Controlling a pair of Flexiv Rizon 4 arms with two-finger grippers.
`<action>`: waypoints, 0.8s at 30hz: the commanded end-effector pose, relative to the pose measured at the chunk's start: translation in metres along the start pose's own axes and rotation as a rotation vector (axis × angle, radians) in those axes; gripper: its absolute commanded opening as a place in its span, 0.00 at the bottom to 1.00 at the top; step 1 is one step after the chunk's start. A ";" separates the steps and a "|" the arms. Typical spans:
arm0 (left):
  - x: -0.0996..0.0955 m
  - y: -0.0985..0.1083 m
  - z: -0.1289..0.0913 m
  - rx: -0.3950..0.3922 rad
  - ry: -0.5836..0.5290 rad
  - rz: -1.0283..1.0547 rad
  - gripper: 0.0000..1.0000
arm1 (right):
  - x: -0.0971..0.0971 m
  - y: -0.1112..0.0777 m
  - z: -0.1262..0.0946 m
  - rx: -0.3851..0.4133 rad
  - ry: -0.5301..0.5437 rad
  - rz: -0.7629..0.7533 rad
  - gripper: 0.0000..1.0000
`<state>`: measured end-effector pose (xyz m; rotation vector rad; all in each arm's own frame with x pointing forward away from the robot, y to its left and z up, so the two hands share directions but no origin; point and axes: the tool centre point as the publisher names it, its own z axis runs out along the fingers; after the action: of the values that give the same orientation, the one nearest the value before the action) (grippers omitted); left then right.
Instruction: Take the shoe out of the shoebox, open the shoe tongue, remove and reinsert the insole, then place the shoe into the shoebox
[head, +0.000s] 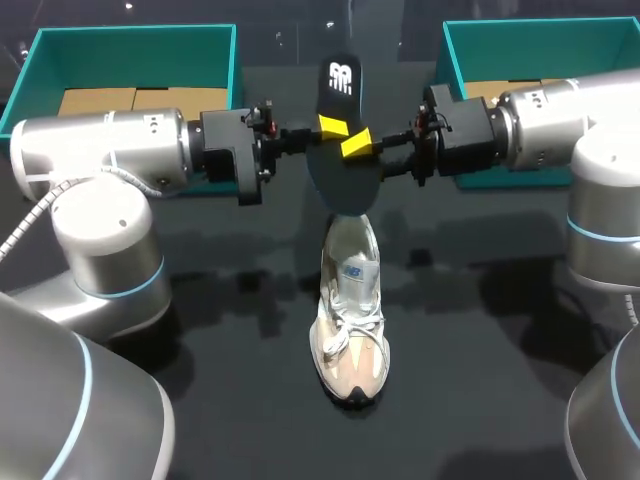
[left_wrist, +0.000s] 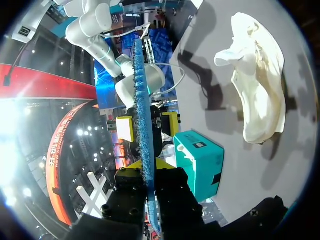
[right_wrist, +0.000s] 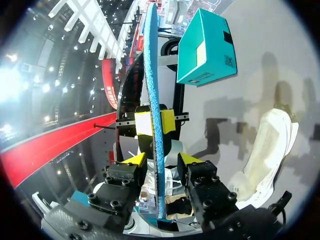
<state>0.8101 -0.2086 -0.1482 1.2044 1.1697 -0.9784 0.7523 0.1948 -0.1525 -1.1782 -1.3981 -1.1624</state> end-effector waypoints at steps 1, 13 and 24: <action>0.001 -0.001 0.003 -0.002 -0.003 0.006 0.00 | -0.001 0.000 0.002 0.002 0.000 0.002 0.33; 0.002 -0.002 0.004 -0.009 -0.002 0.016 0.00 | -0.002 -0.001 0.003 0.008 0.006 0.008 0.00; 0.006 -0.009 -0.023 -0.038 0.083 -0.075 1.00 | -0.007 -0.002 -0.006 -0.004 0.016 0.004 0.00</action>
<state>0.8113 -0.2019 -0.1595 1.1710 1.2637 -0.9745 0.7539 0.1919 -0.1570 -1.1723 -1.3838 -1.1656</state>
